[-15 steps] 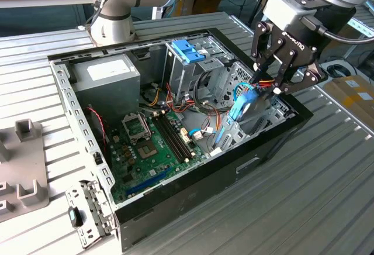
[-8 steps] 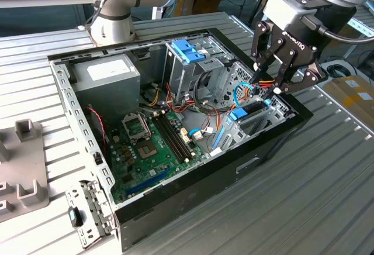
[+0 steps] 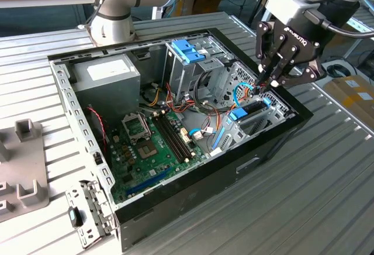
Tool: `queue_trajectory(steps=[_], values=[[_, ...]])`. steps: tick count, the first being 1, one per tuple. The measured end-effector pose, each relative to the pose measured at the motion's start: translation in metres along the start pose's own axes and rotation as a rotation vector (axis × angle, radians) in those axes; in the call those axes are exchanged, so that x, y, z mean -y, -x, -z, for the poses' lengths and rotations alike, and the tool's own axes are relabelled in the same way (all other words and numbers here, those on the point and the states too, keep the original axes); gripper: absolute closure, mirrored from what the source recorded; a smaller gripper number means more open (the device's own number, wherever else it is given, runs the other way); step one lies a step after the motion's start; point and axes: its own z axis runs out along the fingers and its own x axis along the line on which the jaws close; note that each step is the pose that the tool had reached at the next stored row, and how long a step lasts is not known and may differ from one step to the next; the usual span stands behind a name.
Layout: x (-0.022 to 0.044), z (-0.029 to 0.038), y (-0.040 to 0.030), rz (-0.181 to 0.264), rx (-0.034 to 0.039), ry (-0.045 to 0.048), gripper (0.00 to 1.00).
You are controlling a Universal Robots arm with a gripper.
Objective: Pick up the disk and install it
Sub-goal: 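Insert the disk into the insertion slot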
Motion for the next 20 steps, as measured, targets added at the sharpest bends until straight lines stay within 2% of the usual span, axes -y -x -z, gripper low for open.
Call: queue_trajectory(steps=[1,2,5,7,10,14,20], values=[[0.0077,-0.0005,0.0001,0.000,-0.0001,0.0047,0.88],[0.0122,-0.0009,0.0001,-0.001,-0.0001,0.0079,0.90],[0.0262,-0.0019,0.0003,-0.001,-0.0002,0.0189,0.90],[0.0401,-0.0028,0.0008,-0.002,-0.0004,0.0292,0.90],[0.0514,-0.0032,0.0016,-0.003,-0.0005,0.0353,0.90],[0.0580,-0.0033,0.0020,-0.003,-0.0006,0.0372,0.90],[0.0584,-0.0033,0.0019,-0.003,-0.0025,0.0372,0.90]])
